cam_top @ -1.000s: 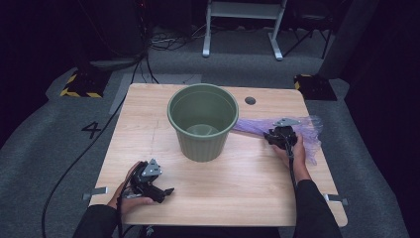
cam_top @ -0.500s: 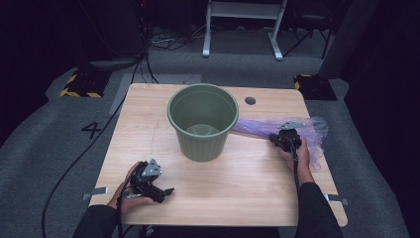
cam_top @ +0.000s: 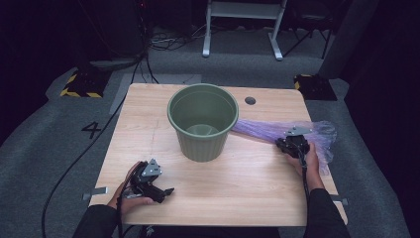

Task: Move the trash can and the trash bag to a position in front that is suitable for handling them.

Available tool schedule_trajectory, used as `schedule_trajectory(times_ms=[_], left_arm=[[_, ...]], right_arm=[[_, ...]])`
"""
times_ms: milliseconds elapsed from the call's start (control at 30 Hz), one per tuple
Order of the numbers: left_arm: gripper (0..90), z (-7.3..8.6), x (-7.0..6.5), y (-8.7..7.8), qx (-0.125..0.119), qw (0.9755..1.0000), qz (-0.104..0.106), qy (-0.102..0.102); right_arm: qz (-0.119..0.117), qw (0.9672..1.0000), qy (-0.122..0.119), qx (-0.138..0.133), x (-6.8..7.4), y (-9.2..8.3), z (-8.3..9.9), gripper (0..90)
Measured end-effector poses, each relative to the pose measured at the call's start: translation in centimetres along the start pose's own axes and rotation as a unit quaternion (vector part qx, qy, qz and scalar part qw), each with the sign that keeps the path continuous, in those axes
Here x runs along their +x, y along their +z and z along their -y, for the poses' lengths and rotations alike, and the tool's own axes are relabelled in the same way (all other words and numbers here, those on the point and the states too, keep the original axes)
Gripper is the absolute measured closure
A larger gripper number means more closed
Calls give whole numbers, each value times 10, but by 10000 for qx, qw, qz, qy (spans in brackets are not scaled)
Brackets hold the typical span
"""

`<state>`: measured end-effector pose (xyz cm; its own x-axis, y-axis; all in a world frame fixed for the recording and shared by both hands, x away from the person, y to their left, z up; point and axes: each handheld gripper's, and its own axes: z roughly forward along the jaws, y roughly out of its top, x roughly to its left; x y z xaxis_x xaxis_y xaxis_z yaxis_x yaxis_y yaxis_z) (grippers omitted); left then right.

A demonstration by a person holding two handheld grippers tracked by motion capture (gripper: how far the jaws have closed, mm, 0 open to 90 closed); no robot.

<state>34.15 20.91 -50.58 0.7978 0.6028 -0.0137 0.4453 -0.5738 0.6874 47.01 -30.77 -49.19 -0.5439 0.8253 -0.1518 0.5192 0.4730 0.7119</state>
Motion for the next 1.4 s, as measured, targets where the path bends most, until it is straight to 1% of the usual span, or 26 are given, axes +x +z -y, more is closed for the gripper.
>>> schedule_trajectory(times_ms=[33, 100, 133, 200, 267, 300, 333, 400, 467, 500, 567, 600, 633, 700, 733, 767, 800, 833, 900, 967, 1033, 1100, 1167, 1233, 1300, 1400], left_arm=[[5, 0, 0, 0, -1, 10000, -1, 0], [5, 0, 0, 0, 0, 10000, 0, -1], [5, 0, 0, 0, 0, 10000, 0, 1], [5, 0, 0, 0, -1, 10000, -1, 0], [5, 0, 0, 0, 1, 10000, 1, 0], [5, 0, 0, 0, 0, 10000, 1, 1], [4, 0, 0, 0, 3, 10000, 2, 3], [4, 0, 0, 0, 3, 10000, 6, 3], [4, 0, 0, 0, 2, 10000, 4, 6], [4, 0, 0, 0, 4, 10000, 6, 3], [4, 0, 0, 0, 2, 10000, 6, 3], [4, 0, 0, 0, 3, 10000, 6, 8], [4, 0, 0, 0, 2, 10000, 5, 4], [4, 0, 0, 0, 2, 10000, 5, 4], [4, 0, 0, 0, 2, 10000, 6, 4], [4, 0, 0, 0, 4, 10000, 6, 4], [4, 0, 0, 0, 5, 10000, 2, 2], [4, 0, 0, 0, 2, 10000, 5, 4], [4, 0, 0, 0, 2, 10000, 6, 4], [4, 0, 0, 0, 3, 10000, 6, 3], [4, 0, 0, 0, 3, 10000, 5, 3], [4, 0, 0, 0, 4, 10000, 5, 10], [4, 0, 0, 0, 4, 10000, 2, 4], [4, 0, 0, 0, 3, 10000, 5, 3], [4, 0, 0, 0, 4, 10000, 5, 9], [4, 0, 0, 0, 1, 10000, 4, 5]], right_arm=[[31, 10000, 3, -16, 0, -1, 0, 699], [-9, 10000, 20, -82, 1, -3, -2, 623], [-36, 9999, 18, -125, 2, -5, -3, 610], [-143, 9997, -8, -202, 5, -8, -7, 574], [-299, 9992, -88, -263, 9, -10, -13, 505], [-316, 9991, -101, -280, 12, -9, -16, 469], [-306, 9991, -121, -282, 14, -8, -20, 455], [-398, 9984, -203, -333, 19, -5, -27, 438], [-307, 9988, -276, -271, 25, 0, -35, 377], [-283, 9988, -296, -265, 27, 3, -38, 360], [-206, 9991, -307, -202, 31, 7, -43, 364], [-133, 9992, -341, -166, 32, 9, -45, 352], [-118, 9993, -316, -162, 33, 11, -47, 341], [-32, 9993, -349, -131, 35, 15, -50, 381], [-16, 9994, -320, -117, 35, 18, -51, 398], [-37, 9995, -248, -167, 34, 20, -52, 463], [-14, 9994, -246, -233, 35, 22, -52, 542], [39, 9993, -252, -259, 35, 23, -53, 558], [30, 9993, -264, -276, 37, 28, -54, 634], [52, 9994, -236, -253, 38, 32, -54, 689], [31, 9996, -223, -158, 39, 36, -53, 768], [-16, 9998, -211, -56, 39, 38, -51, 820], [-71, 9998, -147, -65, 37, 36, -49, 857], [-124, 9998, -114, -103, 35, 31, -47, 873], [-87, 9997, -205, -82, 34, 24, -42, 879], [-39, 9996, -262, -57, 29, 13, -32, 882]])
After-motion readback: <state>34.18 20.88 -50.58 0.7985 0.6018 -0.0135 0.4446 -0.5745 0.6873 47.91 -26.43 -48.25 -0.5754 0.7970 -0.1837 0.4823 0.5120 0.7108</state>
